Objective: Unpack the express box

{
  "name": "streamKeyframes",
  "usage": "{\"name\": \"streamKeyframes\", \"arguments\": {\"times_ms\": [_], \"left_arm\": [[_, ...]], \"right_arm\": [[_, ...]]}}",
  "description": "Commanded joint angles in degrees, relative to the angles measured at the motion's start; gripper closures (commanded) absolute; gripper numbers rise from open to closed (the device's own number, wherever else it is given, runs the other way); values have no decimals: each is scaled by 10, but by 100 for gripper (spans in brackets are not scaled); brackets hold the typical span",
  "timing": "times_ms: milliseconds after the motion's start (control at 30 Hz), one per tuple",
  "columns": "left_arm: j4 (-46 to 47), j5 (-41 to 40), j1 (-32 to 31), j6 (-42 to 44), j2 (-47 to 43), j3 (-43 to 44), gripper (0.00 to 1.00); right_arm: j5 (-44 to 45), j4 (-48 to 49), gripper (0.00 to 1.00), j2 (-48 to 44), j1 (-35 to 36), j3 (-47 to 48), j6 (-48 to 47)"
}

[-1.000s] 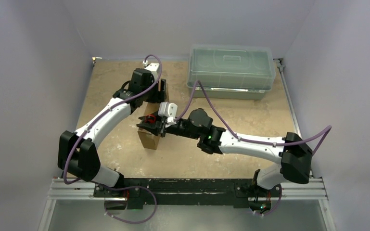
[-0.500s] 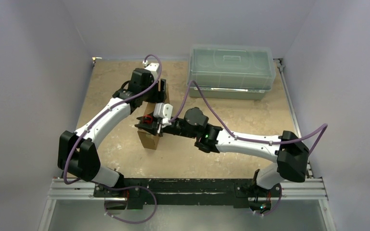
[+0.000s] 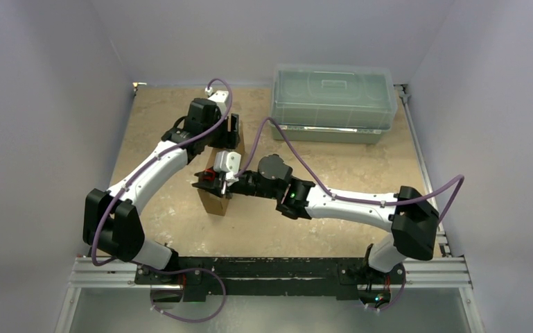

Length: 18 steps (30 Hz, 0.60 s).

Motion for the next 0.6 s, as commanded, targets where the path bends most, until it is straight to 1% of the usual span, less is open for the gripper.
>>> {"name": "streamKeyframes", "arguments": {"times_ms": [0, 233, 333, 567], "left_arm": [[-8, 23, 4, 3, -14, -10, 34], [-7, 24, 7, 3, -16, -10, 34], [-6, 25, 8, 4, -15, -12, 34], [-7, 30, 9, 10, -12, -13, 38]], "right_arm": [[-9, 17, 100, -6, 2, 28, -8], [-10, 6, 100, -3, 2, 28, -9], [3, -9, 100, -5, 2, 26, -14], [15, -25, 100, -17, 2, 8, -14]]}}
